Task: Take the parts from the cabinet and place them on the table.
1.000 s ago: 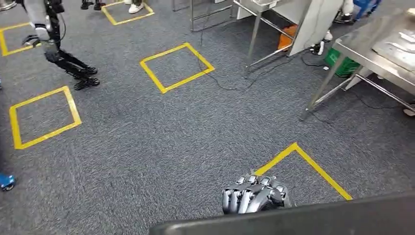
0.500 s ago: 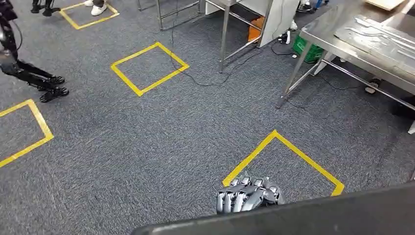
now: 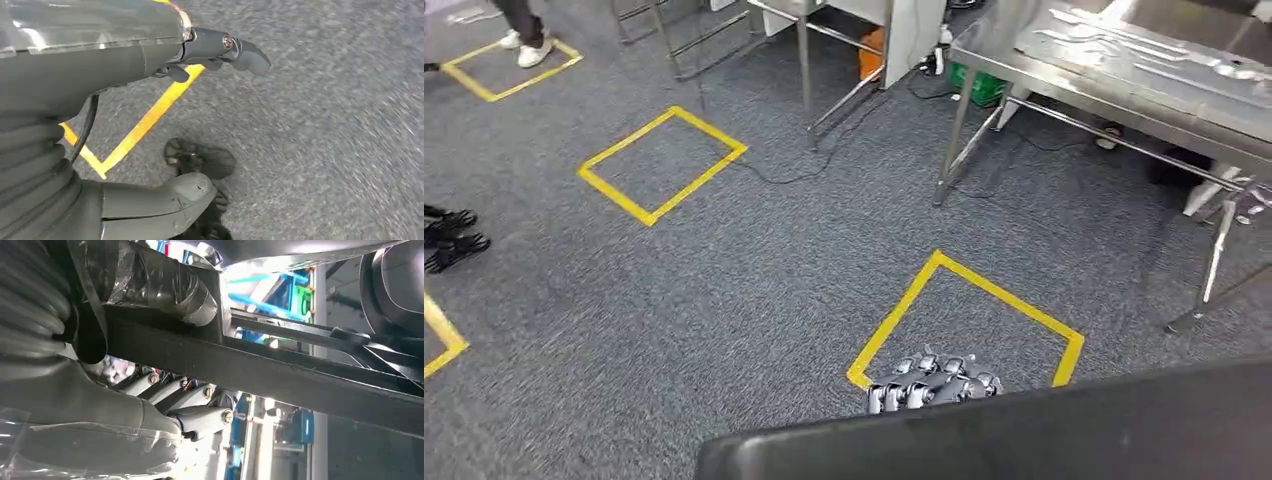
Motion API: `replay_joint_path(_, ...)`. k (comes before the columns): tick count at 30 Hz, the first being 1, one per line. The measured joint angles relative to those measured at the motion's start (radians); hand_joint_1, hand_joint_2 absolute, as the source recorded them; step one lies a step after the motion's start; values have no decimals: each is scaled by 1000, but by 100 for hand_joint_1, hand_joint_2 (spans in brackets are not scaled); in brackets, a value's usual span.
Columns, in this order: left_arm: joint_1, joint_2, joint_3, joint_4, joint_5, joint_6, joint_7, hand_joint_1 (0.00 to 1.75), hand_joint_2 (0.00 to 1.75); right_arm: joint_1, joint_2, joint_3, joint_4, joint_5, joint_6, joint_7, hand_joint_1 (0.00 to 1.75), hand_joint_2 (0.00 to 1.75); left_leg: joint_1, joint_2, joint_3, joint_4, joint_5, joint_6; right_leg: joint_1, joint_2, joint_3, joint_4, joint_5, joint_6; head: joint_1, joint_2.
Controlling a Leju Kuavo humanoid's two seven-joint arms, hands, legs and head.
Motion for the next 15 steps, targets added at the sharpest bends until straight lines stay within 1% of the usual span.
replay_joint_path(1,0,0,0,0,0,0,0,0,175,-1,0,0,0,-2,0,1,143,175,2,1,16,-31,-9,1,1,14,-5,6,-4,7,0,0)
replay_joint_path(2,0,-1,0,0,0,1,2,0,175,1,0,0,0,-5,1,3,143,175,-3,9,15,-26,-8,5,-5,20,-9,1,-1,13,0,0)
replay_joint_path(3,-2,-1,0,0,0,3,2,0,175,2,0,0,0,-9,2,5,143,175,-5,17,15,-24,-10,10,-7,30,-12,0,0,19,-1,0)
replay_joint_path(4,-5,-1,0,0,0,7,4,0,175,3,0,0,0,-11,2,12,143,175,-3,26,16,-28,-8,17,-7,41,-13,-2,1,26,0,0)
replay_joint_path(5,-7,-9,0,0,0,9,6,0,175,4,0,0,0,-10,2,19,143,175,6,41,19,-37,-3,26,-6,27,-12,6,-4,29,-1,0)
replay_joint_path(6,-7,-8,0,0,0,13,7,0,175,3,0,0,1,-10,2,21,143,175,5,50,23,-39,-4,30,-3,-26,-23,30,-20,37,1,0)
replay_joint_path(7,-5,-8,0,0,0,13,9,0,175,2,0,1,3,-10,2,22,143,175,5,61,24,-39,-6,36,-7,-55,-53,85,-52,42,0,0)
replay_joint_path(8,-2,-8,0,0,0,13,9,0,175,4,0,3,6,-10,3,22,143,175,3,74,25,-39,-8,38,-12,-70,-98,169,-93,49,0,0)
replay_joint_path(9,0,-8,0,0,1,13,11,0,175,6,0,3,10,-10,3,22,143,175,2,89,25,-38,-11,38,-17,-76,-148,255,-124,55,0,0)
replay_joint_path(10,1,-8,0,0,2,13,13,0,175,8,0,3,12,-10,3,22,143,175,2,98,26,-38,-13,38,-19,-77,-173,295,-131,58,0,0)
replay_joint_path(11,1,-8,0,0,5,14,17,0,175,13,0,4,16,-10,2,21,143,175,3,112,30,-38,-17,35,-24,-80,-189,312,-120,62,0,0)
replay_joint_path(12,0,-9,0,0,8,15,19,0,175,17,0,4,18,-10,3,21,143,175,4,124,36,-38,-22,33,-26,-84,-177,275,-84,64,0,0)
replay_joint_path(13,-1,-10,0,0,9,14,22,0,175,18,-1,4,18,-10,4,21,143,175,4,134,45,-38,-27,30,-26,-92,-139,199,-34,63,0,0)
replay_joint_path(14,-2,-11,0,0,11,14,23,0,175,18,-2,4,18,-11,8,19,143,175,5,143,54,-39,-33,28,-25,-107,-93,106,13,59,0,0)
replay_joint_path(15,-2,-12,1,0,13,13,24,0,175,18,-2,4,18,-13,13,18,143,175,5,151,63,-41,-37,22,-21,-143,-50,24,41,51,0,0)
